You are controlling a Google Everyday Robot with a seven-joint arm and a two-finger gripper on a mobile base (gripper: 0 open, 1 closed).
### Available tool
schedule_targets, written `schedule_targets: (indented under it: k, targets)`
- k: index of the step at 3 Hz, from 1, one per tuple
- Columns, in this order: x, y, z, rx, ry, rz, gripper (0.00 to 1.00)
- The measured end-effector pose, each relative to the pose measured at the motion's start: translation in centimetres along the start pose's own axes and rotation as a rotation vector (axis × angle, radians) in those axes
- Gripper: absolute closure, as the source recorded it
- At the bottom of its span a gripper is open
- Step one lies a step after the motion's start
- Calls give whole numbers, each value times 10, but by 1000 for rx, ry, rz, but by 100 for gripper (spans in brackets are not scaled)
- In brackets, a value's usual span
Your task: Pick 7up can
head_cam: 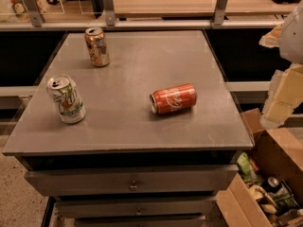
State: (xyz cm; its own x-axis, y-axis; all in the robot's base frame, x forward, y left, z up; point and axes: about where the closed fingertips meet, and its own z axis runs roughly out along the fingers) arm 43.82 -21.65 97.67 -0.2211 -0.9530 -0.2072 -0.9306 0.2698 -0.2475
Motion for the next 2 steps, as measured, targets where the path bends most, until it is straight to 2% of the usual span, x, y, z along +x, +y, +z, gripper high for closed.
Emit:
schedule_targets:
  k: [1, 2]
  targets:
    - [0, 0, 0, 0, 0, 0, 0]
    - [-27, 3, 17, -30, -42, -28, 0]
